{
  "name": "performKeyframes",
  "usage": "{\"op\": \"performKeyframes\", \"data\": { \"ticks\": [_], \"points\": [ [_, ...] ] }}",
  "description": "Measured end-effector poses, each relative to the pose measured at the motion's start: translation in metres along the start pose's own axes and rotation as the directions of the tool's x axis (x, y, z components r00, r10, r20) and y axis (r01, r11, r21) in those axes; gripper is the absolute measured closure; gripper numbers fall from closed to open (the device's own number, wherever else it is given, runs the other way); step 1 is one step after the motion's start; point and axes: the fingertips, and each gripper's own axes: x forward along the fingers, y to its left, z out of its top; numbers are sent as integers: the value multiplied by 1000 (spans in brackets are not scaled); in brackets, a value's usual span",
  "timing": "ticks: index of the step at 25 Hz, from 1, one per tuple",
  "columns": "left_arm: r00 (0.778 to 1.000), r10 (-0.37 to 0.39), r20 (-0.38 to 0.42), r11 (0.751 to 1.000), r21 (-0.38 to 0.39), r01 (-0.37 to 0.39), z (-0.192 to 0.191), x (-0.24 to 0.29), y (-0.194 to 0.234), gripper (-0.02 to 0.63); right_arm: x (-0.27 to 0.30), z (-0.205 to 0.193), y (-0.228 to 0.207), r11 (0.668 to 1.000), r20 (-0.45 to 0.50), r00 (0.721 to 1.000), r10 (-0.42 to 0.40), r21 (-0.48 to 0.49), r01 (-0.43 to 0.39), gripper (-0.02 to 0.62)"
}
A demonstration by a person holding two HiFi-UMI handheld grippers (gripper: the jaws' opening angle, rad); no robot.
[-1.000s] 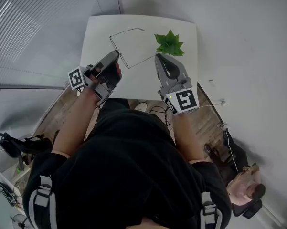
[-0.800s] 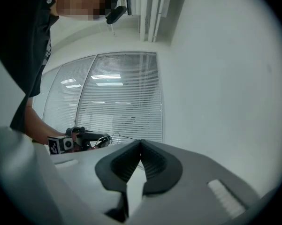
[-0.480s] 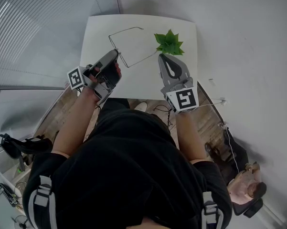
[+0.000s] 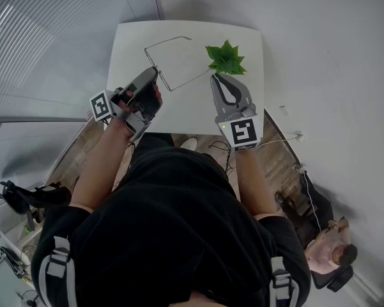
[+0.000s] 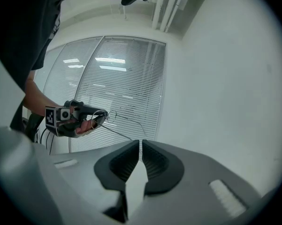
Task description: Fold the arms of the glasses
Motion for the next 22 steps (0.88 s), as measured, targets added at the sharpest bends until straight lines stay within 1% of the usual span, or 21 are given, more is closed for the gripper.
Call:
{"op": "performKeyframes", "data": {
  "ticks": [6, 10, 12, 17, 22],
  "points": [
    [1000, -1, -1, 1000, -3, 1, -1, 3, 1, 595, 4, -10, 0, 994, -46, 999, -16, -106, 11, 552],
    [1000, -4, -2, 1000, -5, 4, -2, 4, 1, 595, 6, -16, -1, 979, -96, 994, -51, -203, 31, 549],
    [1000, -6, -3, 1000, -7, 6, -2, 5, 0, 595, 9, -21, -1, 964, -128, 989, -71, -264, 35, 545],
    [1000, -8, -4, 1000, -9, 8, -3, 6, 0, 595, 14, -32, -4, 911, -172, 978, -120, -410, 40, 543],
    [1000, -13, -5, 1000, -13, 13, -5, 7, -2, 595, 17, -38, -2, 873, -194, 971, -139, -486, 28, 538]
  ]
}}
